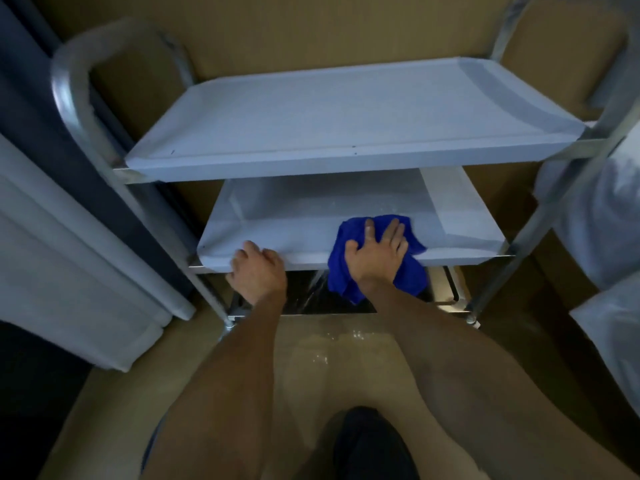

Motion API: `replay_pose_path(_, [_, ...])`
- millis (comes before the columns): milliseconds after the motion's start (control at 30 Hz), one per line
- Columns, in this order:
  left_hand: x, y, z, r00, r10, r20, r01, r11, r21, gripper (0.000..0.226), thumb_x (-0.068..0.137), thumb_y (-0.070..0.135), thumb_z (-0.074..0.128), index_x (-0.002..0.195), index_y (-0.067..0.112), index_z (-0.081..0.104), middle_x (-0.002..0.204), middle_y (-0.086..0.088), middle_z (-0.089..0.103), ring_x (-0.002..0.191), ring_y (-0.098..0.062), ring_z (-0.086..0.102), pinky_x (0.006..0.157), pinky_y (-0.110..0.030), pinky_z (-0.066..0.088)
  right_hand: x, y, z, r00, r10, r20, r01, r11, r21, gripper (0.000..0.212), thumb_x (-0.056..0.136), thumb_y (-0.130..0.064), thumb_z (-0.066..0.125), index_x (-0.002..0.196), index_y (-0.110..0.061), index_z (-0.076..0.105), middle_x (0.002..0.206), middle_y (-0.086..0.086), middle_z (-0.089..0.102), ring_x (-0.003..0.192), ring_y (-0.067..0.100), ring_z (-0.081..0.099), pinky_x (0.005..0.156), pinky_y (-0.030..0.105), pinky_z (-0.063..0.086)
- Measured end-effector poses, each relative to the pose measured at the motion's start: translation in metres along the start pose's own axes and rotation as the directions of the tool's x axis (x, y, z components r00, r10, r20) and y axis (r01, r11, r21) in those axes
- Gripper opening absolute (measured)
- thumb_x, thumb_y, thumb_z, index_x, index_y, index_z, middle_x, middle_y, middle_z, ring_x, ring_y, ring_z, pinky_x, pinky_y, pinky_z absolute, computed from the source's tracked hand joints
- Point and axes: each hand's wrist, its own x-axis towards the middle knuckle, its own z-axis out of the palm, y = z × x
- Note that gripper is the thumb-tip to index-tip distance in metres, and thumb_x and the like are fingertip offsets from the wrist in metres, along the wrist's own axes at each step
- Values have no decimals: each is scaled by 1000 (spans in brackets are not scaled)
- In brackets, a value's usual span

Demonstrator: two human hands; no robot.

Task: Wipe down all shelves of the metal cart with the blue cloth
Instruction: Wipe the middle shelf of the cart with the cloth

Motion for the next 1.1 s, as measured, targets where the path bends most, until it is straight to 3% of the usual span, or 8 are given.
replay_pose_path(67, [31, -26, -12, 948, -302, -105, 295, 953, -70, 44, 96, 35, 46, 128, 5, 44, 126, -18, 50, 114, -33, 49, 92, -46, 41, 4, 5, -3, 998, 65, 23, -65, 998, 2, 64, 99, -50, 23, 158, -26, 19, 164, 24, 4, 151, 40, 2, 120, 51, 3])
replay_pose_path(133, [58, -52, -26, 886, -455, -90, 431, 880, -201, 63, 96, 36, 49, 146, 4, 28, 148, -21, 34, 132, -36, 37, 104, -47, 35, 5, 8, -4, 996, 88, 25, -87, 996, -37, 63, 101, -51, 20, 159, -26, 19, 163, 24, 8, 150, 41, 6, 120, 51, 4])
replay_pose_path(233, [81, -75, -35, 930, -366, 38, 353, 857, -375, 68, 102, 37, 42, 154, 5, 14, 154, -20, 32, 135, -39, 38, 108, -48, 32, 6, 3, -2, 995, 99, 22, -97, 991, -87, 68, 100, -58, 15, 158, -24, 18, 162, 25, 13, 148, 42, 13, 120, 52, 6])
replay_pose_path(333, [92, -86, -39, 937, -349, 2, 319, 855, -409, 49, 103, 38, 38, 142, 8, 36, 136, -19, 51, 119, -38, 54, 98, -48, 41, 1, -10, 1, 993, 114, 27, -110, 986, -129, 73, 98, -64, 12, 158, -22, 17, 161, 26, 15, 147, 43, 16, 119, 54, 5])
replay_pose_path(567, [112, -106, -36, 953, -296, -58, 262, 908, -327, 35, 103, 33, 39, 121, 5, 51, 122, -16, 52, 103, -33, 58, 84, -40, 43, -15, -83, 23, 996, 88, 9, -85, 978, -190, 73, 98, -61, 13, 157, -18, 19, 159, 26, 20, 145, 44, 21, 118, 55, 9])
replay_pose_path(767, [125, -130, -37, 990, -136, -29, 123, 952, -280, 30, 101, 31, 45, 113, 5, 51, 116, -16, 55, 98, -35, 59, 77, -40, 40, -44, -222, 60, 975, -203, 91, 216, 959, -181, 77, 96, -63, 13, 157, -16, 20, 158, 29, 22, 143, 45, 24, 115, 56, 15])
replay_pose_path(933, [140, -143, -46, 993, -92, 74, 108, 964, -242, 29, 102, 35, 43, 111, 8, 49, 115, -13, 56, 97, -30, 59, 74, -36, 38, -66, -295, 85, 831, -524, 188, 556, 790, -258, 91, 88, -64, 43, 157, -15, 9, 158, 29, 20, 144, 44, 21, 116, 54, 17])
replay_pose_path(1100, [141, -130, -53, 970, -223, 95, 240, 943, -232, 29, 103, 32, 42, 118, 7, 43, 125, -17, 51, 103, -38, 60, 70, -38, 34, -74, -297, 87, 814, -549, 187, 580, 768, -272, 80, 96, -48, 43, 158, -17, 2, 161, 24, 16, 148, 40, 17, 119, 52, 16])
